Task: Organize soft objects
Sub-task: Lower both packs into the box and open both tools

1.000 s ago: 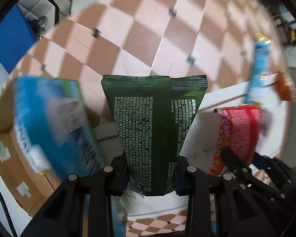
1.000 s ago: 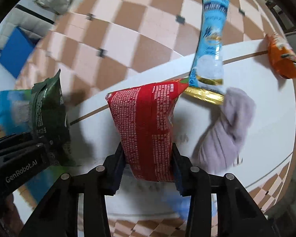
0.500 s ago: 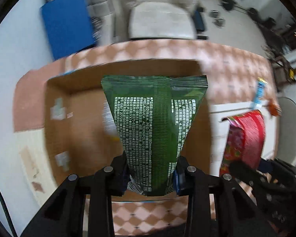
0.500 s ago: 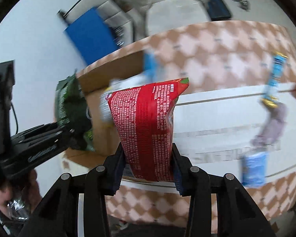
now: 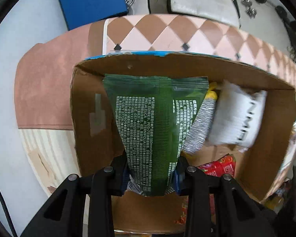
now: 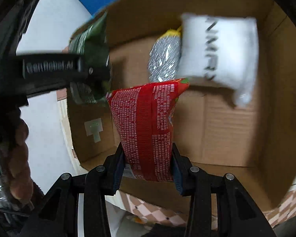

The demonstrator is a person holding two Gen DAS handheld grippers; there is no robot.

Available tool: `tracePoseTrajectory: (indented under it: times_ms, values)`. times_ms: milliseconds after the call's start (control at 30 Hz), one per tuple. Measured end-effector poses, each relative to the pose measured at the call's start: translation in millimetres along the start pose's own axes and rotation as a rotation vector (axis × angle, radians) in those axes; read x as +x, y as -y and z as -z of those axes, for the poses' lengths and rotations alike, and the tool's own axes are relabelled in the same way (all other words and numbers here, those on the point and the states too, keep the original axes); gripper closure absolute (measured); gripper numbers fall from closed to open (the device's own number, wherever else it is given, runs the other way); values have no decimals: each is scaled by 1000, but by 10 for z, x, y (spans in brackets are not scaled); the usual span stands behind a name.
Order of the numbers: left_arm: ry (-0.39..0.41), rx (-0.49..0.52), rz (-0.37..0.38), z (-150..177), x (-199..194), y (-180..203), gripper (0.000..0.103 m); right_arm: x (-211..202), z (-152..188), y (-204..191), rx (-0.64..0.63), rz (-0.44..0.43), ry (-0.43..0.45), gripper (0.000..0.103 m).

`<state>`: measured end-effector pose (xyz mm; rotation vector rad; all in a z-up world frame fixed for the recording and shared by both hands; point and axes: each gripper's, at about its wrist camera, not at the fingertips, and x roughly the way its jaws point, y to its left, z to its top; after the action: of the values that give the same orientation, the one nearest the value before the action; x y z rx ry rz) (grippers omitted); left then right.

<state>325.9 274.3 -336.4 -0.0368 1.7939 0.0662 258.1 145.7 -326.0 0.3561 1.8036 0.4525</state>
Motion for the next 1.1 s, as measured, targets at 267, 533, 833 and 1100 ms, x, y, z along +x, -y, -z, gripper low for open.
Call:
tracePoseTrajectory:
  times_ms: [267, 533, 833, 1100]
  values:
    - [-54, 4, -13, -134, 232, -62, 72, 396, -91, 54, 56, -23, -50, 58]
    - [-86, -8, 5, -188, 245, -22, 72, 612, -72, 3, 51, 5, -72, 58]
    - [-107, 11, 14, -197, 332, -36, 70, 815, -38, -102, 19, -3, -111, 58]
    - [-111, -12, 87, -233, 156, -126, 62, 829, -101, -74, 16, -30, -103, 39]
